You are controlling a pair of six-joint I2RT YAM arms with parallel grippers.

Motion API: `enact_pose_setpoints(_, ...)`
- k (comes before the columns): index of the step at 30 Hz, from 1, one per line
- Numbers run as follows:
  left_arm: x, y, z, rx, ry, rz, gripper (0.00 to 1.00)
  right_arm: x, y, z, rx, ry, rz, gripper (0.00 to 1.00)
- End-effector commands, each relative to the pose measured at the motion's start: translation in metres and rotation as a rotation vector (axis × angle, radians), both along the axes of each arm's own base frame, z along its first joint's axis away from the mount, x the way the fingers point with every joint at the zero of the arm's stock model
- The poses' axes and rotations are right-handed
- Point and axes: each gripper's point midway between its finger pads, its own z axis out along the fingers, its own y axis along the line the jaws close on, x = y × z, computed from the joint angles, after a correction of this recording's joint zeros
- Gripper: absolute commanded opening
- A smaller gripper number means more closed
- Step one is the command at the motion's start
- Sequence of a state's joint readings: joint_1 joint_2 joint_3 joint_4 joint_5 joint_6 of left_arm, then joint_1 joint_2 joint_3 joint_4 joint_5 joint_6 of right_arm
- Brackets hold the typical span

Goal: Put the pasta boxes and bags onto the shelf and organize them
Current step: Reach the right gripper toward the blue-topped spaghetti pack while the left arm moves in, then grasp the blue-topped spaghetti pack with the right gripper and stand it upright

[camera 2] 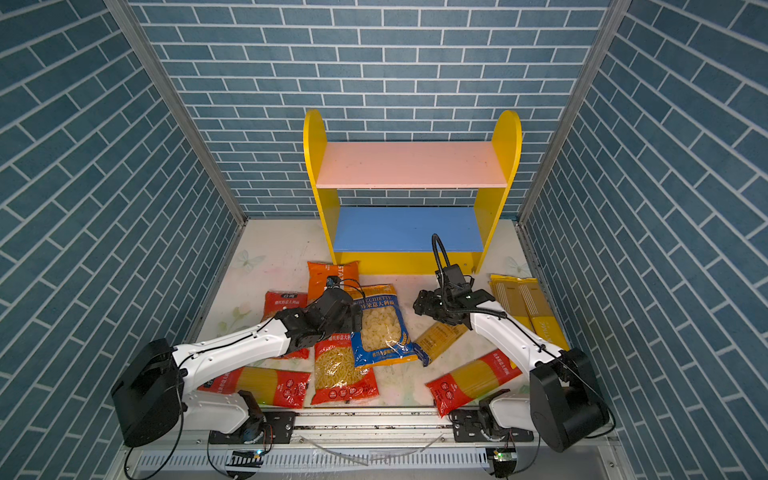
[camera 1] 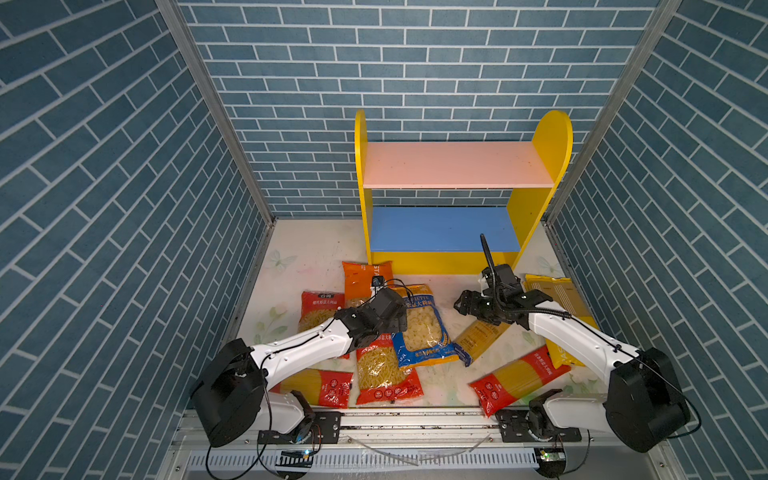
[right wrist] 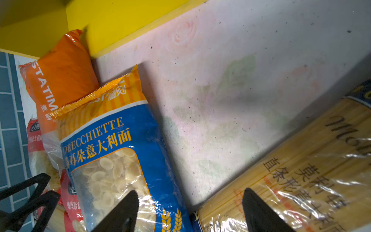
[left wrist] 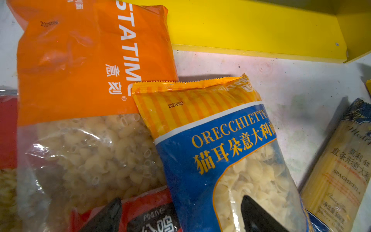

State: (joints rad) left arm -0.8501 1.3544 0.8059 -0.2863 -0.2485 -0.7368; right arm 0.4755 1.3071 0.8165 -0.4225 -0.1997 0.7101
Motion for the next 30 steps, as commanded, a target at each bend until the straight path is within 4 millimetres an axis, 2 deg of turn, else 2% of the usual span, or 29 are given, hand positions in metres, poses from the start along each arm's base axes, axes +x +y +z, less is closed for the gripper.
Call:
enact_pose_setpoints(1, -0.001, 0.005, 0.010, -0.008, 0.001, 0.010, 0.93, -0.024, -0.012, -0.017, -0.026, 0.103, -0.018, 0.84)
enact_pose_setpoints(3, -0.001, 0.007, 0.012, 0.006, 0.011, 0.002, 0.93, -0.029, -0.023, -0.020, -0.054, 0.132, -0.043, 0.84)
enact_pose_setpoints(6, 0.001, -0.001, 0.024, 0.005, -0.005, -0.059, 0.92, -0.041, -0.051, -0.029, -0.048, 0.196, -0.163, 0.84)
enact_pose_setpoints(10, 0.001, -0.031, 0.034, 0.018, -0.006, -0.174, 0.91, -0.048, -0.082, -0.028, -0.010, 0.231, -0.262, 0.84)
enact_pose_setpoints(14, -0.002, -0.069, 0.033, 0.056, -0.012, -0.284, 0.91, -0.056, -0.099, -0.030, -0.048, 0.264, -0.293, 0.85)
enact_pose_setpoints(17, -0.003, -0.101, 0.033, 0.064, -0.023, -0.362, 0.91, -0.062, -0.101, -0.033, -0.038, 0.278, -0.324, 0.86)
enact_pose_setpoints(20, -0.005, -0.127, 0.028, 0.036, -0.013, -0.414, 0.91, -0.056, -0.097, -0.038, 0.000, 0.273, -0.351, 0.86)
enact_pose_setpoints(24, -0.006, -0.155, 0.018, -0.004, 0.020, -0.459, 0.89, -0.044, -0.091, -0.043, 0.076, 0.233, -0.397, 0.87)
enact_pose_setpoints(26, -0.008, -0.171, 0.013, 0.002, 0.047, -0.499, 0.84, -0.042, -0.089, -0.050, 0.106, 0.239, -0.413, 0.87)
enact_pose_setpoints(30, -0.011, -0.193, -0.001, 0.008, 0.072, -0.542, 0.82, -0.033, -0.088, -0.058, 0.149, 0.214, -0.433, 0.86)
